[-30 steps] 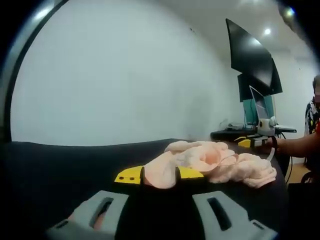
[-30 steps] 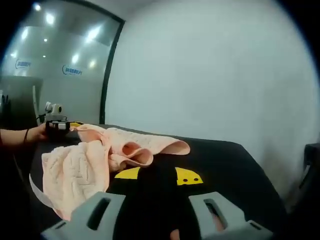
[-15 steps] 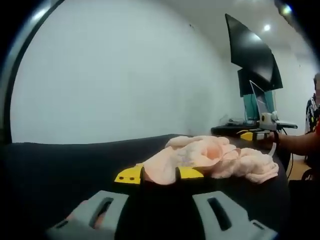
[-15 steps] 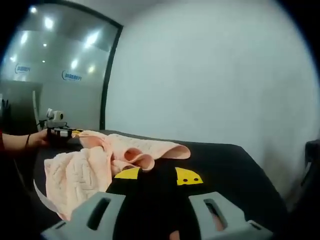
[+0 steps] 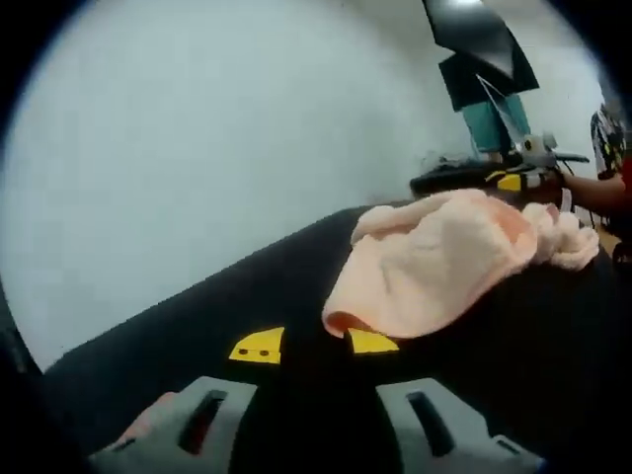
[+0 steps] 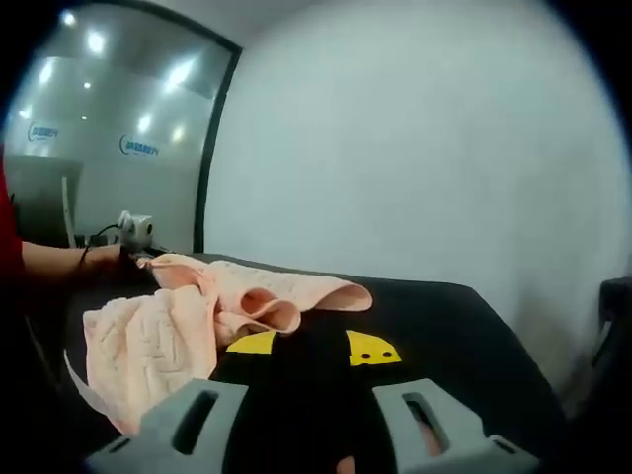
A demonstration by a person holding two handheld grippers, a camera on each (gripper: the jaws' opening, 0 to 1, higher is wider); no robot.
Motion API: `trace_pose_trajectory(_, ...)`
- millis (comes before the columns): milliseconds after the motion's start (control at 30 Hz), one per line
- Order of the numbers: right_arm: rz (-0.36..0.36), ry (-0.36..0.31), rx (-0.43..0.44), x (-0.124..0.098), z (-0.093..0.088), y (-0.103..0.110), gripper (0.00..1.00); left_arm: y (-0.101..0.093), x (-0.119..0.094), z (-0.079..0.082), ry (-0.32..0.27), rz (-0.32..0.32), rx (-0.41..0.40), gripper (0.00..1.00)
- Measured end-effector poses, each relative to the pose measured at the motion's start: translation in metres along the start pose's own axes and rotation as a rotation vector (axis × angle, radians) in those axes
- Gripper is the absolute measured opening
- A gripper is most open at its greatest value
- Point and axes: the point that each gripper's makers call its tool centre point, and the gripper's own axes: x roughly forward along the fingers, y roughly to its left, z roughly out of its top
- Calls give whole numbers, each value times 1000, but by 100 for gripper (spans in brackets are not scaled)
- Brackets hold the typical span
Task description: Fold the towel on the table until its edges align and the towel forms a compact rectangular stack.
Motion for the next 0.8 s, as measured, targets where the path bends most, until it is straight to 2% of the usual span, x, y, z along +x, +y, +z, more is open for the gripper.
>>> trace_pose_trajectory(67,-9,-14,3,-3,3,-2,22,-7,5,9,-44,-55,68,25)
trace_pose_trajectory(100,-9,-18,8,-1,3,-1,22,-4,9,9,-40,-47,92,24)
trace_pose_trajectory(167,-9,-21,12,0,4,0,22,-10,15,9,-23,-75,164,21)
trace_pose_trajectory(200,-9,-22,14,0,4,0,22,-9,19,4,-7,-91,204,20)
trace_pose_trajectory(233,-5,-22,16,0,4,1,22,-10,23,-3,36,-96,259,20)
trace_pose_trajectory(267,-3,-22,15,0,3,1,22,-20,24,-2,56,-109,291,17)
trace_pose_trajectory(333,4,-21,11,1,3,1,22,-25,29,1,12,-142,250,9)
trace_pose_trajectory(367,6,-21,11,2,2,0,22,-23,30,5,1,-132,254,6)
trace_pose_trajectory(433,11,-22,15,2,2,0,22,-17,25,23,-58,-86,151,6)
trace_pose_trajectory(500,5,-18,14,1,1,0,22,-5,20,38,-114,-34,95,5)
trace_pose_trajectory(600,-3,-14,17,1,0,-1,22,11,5,54,-145,29,62,4)
trace_pose_trajectory(667,-21,-42,41,0,6,-4,21,18,-6,67,-167,67,45,4)
trace_pose_trajectory(800,-3,-44,88,-1,8,-1,20,27,-23,90,-174,104,30,4)
